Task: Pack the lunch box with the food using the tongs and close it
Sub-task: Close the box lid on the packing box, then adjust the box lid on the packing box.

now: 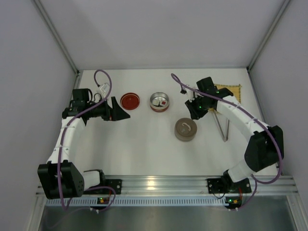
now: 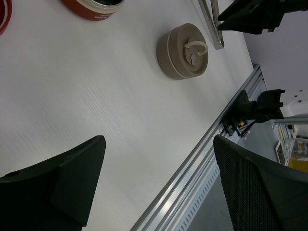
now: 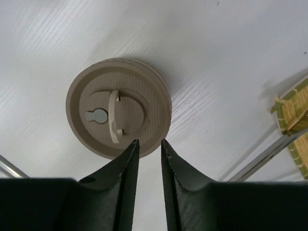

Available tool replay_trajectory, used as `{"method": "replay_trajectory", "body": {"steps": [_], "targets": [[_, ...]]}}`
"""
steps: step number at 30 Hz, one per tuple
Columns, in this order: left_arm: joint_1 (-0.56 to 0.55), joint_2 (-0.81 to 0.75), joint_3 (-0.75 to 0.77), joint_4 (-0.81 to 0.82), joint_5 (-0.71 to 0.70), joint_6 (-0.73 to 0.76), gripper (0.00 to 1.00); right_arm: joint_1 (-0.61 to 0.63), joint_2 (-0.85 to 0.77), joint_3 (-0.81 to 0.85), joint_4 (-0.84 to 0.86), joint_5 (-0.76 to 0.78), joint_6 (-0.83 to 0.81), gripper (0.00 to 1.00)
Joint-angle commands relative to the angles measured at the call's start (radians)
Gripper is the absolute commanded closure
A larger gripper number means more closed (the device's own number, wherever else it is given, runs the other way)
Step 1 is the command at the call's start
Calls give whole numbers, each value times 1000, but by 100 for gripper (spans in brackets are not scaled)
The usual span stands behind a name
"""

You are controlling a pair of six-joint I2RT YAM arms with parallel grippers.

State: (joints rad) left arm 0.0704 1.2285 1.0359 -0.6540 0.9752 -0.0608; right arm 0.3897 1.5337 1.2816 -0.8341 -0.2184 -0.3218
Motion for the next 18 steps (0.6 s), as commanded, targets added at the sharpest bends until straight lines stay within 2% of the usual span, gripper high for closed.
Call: {"method": "replay_trajectory", "body": {"steps": [1,3,6,12,18], "targets": [[6,-4,0,36,14,12,2,-9,-58,59,29,-77,-62,77],[5,-4,-2,37,19,10,2,-6,-78,67,-17,-242,-94,88],[6,-3,0,39,23,9,2,-5,-63,77,-64,-355,-98,99],[5,-1,7,34,20,13,2,-5,54,87,-146,-472,-131,100],[6,6,21,33,14,21,2,-8,138,78,-123,-408,-140,100]]}}
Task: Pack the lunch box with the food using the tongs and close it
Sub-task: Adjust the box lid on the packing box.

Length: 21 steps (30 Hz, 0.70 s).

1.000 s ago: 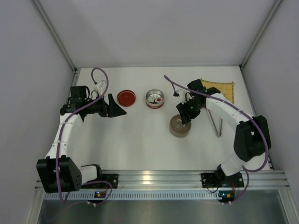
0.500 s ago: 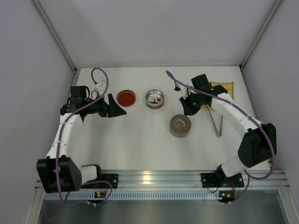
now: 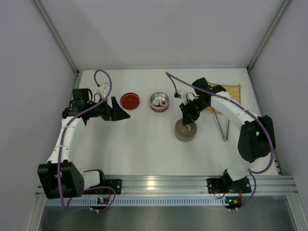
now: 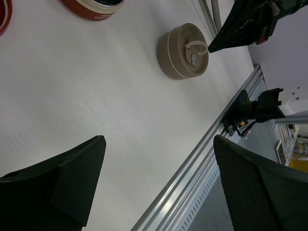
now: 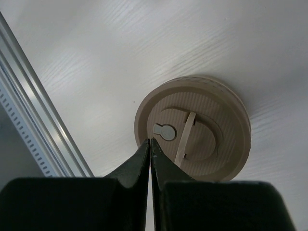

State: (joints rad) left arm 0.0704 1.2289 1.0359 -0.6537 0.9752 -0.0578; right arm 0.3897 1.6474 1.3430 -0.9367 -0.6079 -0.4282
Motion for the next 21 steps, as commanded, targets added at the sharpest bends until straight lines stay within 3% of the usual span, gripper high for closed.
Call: {"method": "replay_trajectory", "body": {"steps": [1,12,19,21], "targets": [[5,9,23,32,16,19,2,-11,32,16,-19,-13,-40,100],[5,20,19,34,-3,41,2,-173,169,48,-46,-96,-96,100],[6,43,29,61,-23,38,2,-198,190,50,-86,-139,-150,100],[5,55,38,74,-44,39,2,-198,174,71,-97,-176,-155,93]]}}
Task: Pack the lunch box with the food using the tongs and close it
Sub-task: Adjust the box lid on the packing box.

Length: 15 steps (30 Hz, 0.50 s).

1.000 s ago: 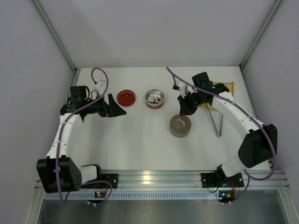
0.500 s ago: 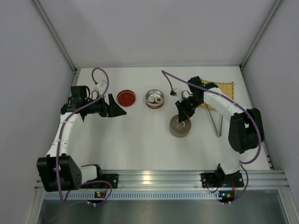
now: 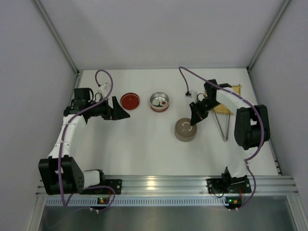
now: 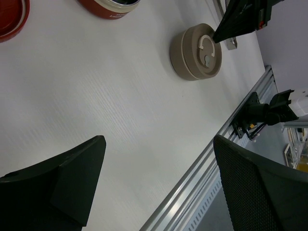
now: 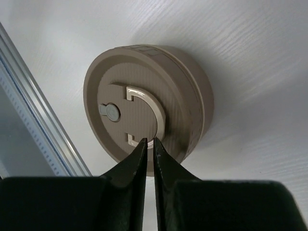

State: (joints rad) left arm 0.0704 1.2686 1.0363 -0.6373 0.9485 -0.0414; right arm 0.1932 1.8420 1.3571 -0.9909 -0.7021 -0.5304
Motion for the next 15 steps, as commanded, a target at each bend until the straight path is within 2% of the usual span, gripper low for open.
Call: {"method": "replay_trajectory", "body": {"steps": [1,6,11,15], "targets": [[5,21,44,60,-48,25,2,-1,-29,66,-45,-89,-48,91],[6,92,122,62,-204,67,2,0,-81,131,4,-102,19,73],[3,241,217,71,-404,81,4,17,-93,135,171,59,121,67],[-1,357,297,94,-517,61,8,26,-95,113,257,124,200,62]]}}
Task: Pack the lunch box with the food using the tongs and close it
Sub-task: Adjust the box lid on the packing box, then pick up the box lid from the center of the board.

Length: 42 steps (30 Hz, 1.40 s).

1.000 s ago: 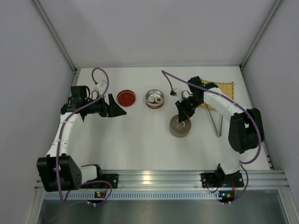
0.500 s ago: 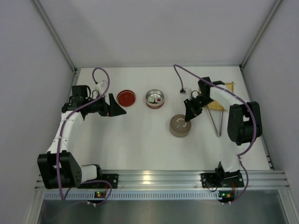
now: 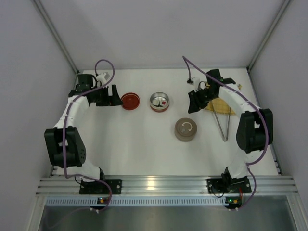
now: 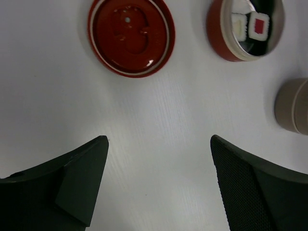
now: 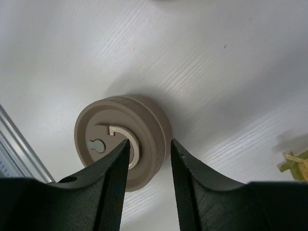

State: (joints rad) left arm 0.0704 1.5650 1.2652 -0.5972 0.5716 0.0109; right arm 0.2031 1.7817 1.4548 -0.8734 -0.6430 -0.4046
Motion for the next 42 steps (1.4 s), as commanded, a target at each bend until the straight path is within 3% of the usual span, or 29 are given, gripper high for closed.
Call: {"method": "replay_trajectory", "body": {"steps": [1,8,9,12,15,18,20,25,29,34,39,42], "targets": [[-1,85,86,57,-156,1,9,18,-41,7,157,72,87,60],[-49,285,265,68,-254,-35,44,48,-105,-25,247,129,142,41],[-58,334,290,56,-263,-35,44,51,-110,-21,249,132,138,27],[-101,409,354,45,-317,-54,44,59,-134,-20,254,155,101,13],[-119,481,410,34,-375,-84,44,67,-162,-22,255,181,66,10],[-130,555,468,-4,-435,-103,57,79,-194,-27,260,224,15,8],[-133,576,477,-12,-466,-103,60,91,-235,-36,274,268,-20,1],[-136,607,471,-7,-521,-111,69,163,-336,-92,329,417,-207,1],[-138,612,459,-4,-529,-109,70,263,-418,-201,422,518,-382,1],[-136,619,456,-26,-513,-104,73,344,-426,-217,481,536,-431,1],[-138,593,441,-111,-464,-88,100,412,-375,-171,507,531,-433,1],[-136,523,415,-195,-345,-88,100,455,-361,-206,567,520,-502,1]]}}
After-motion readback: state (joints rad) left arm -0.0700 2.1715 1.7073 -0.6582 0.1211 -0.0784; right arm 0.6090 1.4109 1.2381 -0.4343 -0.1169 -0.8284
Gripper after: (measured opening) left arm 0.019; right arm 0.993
